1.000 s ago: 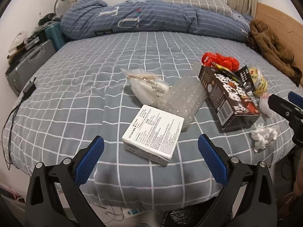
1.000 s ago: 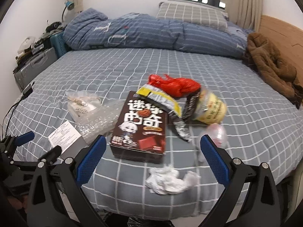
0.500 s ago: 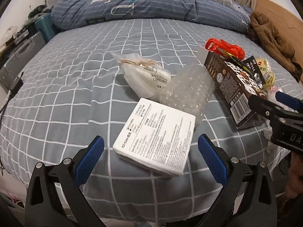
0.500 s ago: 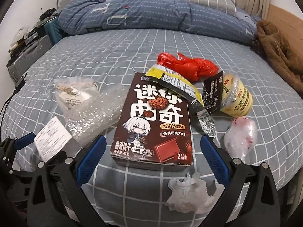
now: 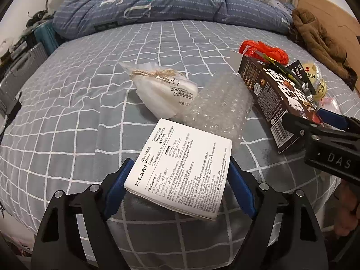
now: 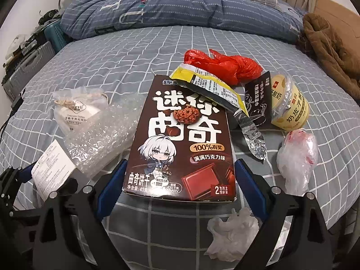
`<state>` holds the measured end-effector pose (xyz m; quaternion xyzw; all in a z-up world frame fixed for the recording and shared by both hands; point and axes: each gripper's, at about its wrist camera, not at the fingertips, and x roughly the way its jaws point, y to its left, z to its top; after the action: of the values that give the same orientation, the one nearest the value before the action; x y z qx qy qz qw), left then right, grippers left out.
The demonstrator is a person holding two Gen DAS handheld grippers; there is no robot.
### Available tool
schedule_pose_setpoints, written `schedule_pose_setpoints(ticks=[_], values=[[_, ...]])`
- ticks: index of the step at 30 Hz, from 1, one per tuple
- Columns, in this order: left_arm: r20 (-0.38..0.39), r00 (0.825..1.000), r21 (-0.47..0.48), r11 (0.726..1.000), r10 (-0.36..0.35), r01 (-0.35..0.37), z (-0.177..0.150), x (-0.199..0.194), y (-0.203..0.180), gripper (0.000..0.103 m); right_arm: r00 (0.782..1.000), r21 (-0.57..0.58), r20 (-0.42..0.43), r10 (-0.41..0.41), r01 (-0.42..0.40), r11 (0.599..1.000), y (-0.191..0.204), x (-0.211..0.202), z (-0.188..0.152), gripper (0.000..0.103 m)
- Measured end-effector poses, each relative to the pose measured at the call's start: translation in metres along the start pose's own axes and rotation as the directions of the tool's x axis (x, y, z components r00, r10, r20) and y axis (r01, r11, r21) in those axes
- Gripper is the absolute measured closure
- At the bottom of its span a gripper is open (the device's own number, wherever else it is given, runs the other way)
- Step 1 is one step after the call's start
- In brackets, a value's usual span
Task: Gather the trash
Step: 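Grasp the brown cookie box with the right tool while the left grasps the white box, then carry the brown box and white box down toward the black trash bin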
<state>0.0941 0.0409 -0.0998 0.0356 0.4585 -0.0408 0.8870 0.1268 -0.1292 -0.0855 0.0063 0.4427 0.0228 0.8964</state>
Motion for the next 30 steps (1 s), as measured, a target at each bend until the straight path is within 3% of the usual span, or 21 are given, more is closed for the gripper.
schedule_pose_setpoints(ticks=[8,15,30], values=[[0.012,1.0,0.002,1.0,0.009,-0.009,-0.002,0.0,-0.001,0.023,1.0,0.012,-0.025,0.007,-0.006,1.0,0.0,0.009,-0.003,0.014],[0.013,1.0,-0.005,1.0,-0.008,0.008,-0.001,-0.005,0.0,0.024,1.0,0.016,0.007,0.014,-0.014,1.0,-0.002,0.001,-0.004,0.015],[0.091,0.996,-0.054,0.999,0.011,-0.006,0.012,-0.049,0.008,0.024,0.995,-0.033,0.087,0.045,-0.043,0.999,-0.001,-0.039,-0.009,0.015]])
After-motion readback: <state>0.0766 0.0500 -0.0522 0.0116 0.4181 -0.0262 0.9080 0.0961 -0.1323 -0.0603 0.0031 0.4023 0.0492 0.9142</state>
